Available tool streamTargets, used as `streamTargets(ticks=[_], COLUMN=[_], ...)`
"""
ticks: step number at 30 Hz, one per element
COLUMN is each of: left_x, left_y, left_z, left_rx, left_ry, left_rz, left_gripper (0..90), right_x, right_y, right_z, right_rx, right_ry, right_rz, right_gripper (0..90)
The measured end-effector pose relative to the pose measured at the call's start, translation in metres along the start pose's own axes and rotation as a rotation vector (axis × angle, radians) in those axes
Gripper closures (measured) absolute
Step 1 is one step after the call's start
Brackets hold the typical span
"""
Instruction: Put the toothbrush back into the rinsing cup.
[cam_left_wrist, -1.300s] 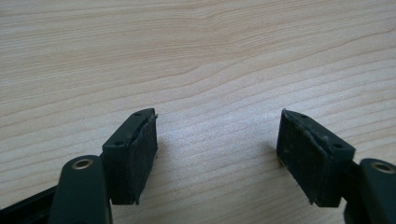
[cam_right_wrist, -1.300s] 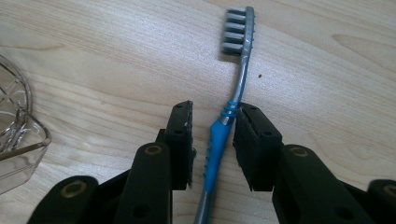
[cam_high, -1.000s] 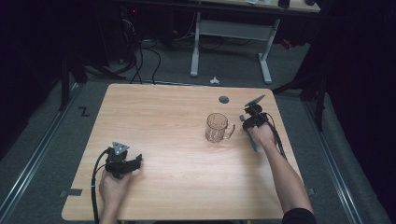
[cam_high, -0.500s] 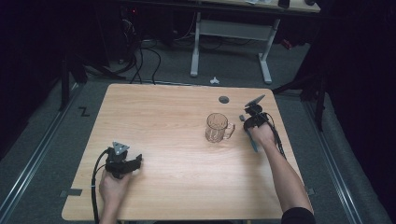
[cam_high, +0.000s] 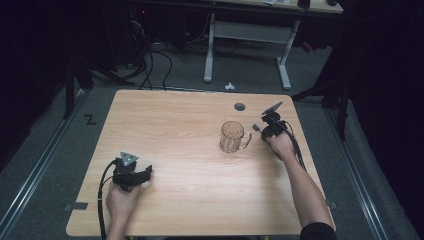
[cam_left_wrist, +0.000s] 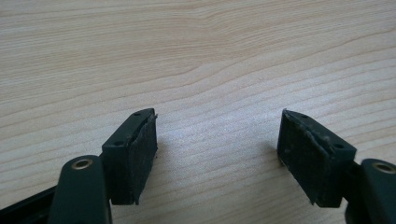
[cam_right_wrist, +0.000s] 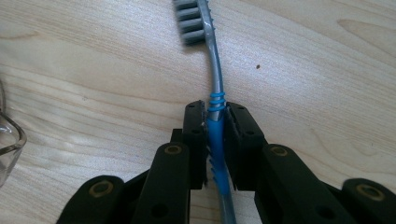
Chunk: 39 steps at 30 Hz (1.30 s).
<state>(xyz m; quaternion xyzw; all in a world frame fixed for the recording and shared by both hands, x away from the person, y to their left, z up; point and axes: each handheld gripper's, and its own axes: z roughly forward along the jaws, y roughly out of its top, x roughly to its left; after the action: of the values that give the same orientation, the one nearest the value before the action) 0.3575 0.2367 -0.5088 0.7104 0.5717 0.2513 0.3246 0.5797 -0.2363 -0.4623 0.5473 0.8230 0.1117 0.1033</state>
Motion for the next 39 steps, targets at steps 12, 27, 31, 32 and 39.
streamTargets(ticks=[12,27,31,32,39], left_x=[0.0,0.0,0.0,0.0,0.0], left_y=[0.0,0.0,0.0,0.0,0.0], left_z=[0.0,0.0,0.0,0.0,0.0], left_rx=[0.002,0.002,0.002,0.001,0.002], left_ry=[0.001,0.002,0.002,0.002,0.002], left_rz=[0.003,0.004,0.004,0.004,0.004], left_gripper=[29.0,28.8,28.8,28.8,28.8], right_x=[-0.002,0.001,0.003,0.003,0.008], right_y=[-0.003,-0.009,-0.012,-0.013,-0.017], right_z=[-0.012,-0.043,-0.052,-0.054,-0.064], right_rx=[-0.037,-0.14,-0.166,-0.174,-0.204], right_ry=[0.022,0.065,0.08,0.082,0.086], right_rz=[-0.007,-0.038,-0.047,-0.052,-0.075], right_gripper=[79.1,79.2,79.2,79.3,79.5])
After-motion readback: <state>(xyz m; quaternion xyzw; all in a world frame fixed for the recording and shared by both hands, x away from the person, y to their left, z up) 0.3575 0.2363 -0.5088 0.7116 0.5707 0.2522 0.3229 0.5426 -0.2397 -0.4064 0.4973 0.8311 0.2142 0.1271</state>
